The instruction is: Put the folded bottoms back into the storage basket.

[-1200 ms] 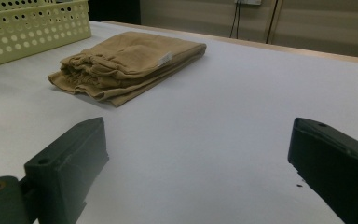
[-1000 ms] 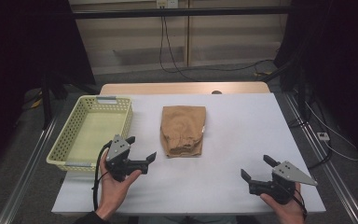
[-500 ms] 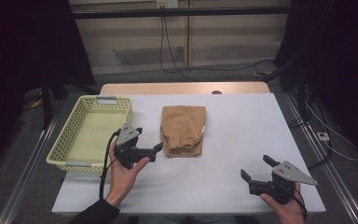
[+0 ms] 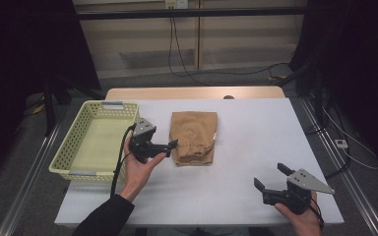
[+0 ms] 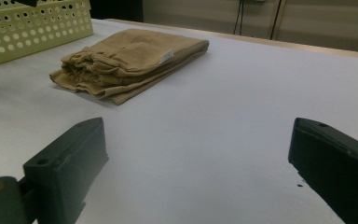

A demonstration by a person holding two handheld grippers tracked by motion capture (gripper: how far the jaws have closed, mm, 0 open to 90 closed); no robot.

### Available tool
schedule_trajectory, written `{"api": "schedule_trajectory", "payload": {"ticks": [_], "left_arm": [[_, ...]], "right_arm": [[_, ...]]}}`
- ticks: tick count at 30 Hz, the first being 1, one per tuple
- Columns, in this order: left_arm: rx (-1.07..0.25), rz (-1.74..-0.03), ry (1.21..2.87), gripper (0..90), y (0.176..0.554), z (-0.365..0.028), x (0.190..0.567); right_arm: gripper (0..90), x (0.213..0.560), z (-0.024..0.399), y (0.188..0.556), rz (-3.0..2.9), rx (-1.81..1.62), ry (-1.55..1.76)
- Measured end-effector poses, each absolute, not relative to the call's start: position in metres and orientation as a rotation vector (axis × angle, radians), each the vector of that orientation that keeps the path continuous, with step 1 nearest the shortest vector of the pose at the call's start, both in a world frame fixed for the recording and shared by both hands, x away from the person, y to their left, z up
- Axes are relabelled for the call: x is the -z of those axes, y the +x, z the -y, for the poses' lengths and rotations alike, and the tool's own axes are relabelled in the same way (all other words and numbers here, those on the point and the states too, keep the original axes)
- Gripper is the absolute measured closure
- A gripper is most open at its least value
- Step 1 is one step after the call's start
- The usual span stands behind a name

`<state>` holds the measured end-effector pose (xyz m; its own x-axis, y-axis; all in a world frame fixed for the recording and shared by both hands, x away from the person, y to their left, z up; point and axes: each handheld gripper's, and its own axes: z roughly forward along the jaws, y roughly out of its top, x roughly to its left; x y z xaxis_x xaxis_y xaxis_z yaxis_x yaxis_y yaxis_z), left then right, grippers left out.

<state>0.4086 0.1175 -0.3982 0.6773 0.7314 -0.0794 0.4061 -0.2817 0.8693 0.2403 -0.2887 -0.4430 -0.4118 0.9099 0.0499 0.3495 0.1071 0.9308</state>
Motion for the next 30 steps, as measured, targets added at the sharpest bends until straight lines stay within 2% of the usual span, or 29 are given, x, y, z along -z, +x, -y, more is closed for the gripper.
{"api": "schedule_trajectory", "payload": {"ticks": [7,18,23,30], "left_arm": [[-0.413,-0.914,1.925,5.4,0.426,-0.111,0.401],[-0.317,-0.968,1.902,8.0,0.444,-0.107,0.411],[-0.348,-0.987,1.906,8.9,0.45,-0.108,0.413],[-0.32,-1.014,1.949,9.2,0.462,-0.106,0.419]], "right_arm": [[3.8,0.443,0.287,0.241,-1.84,-1.297,1.225],[3.7,0.443,0.287,0.241,-1.839,-1.289,1.225],[3.7,0.443,0.284,0.242,-1.848,-1.284,1.216],[3.7,0.443,0.284,0.242,-1.848,-1.282,1.215]]}}
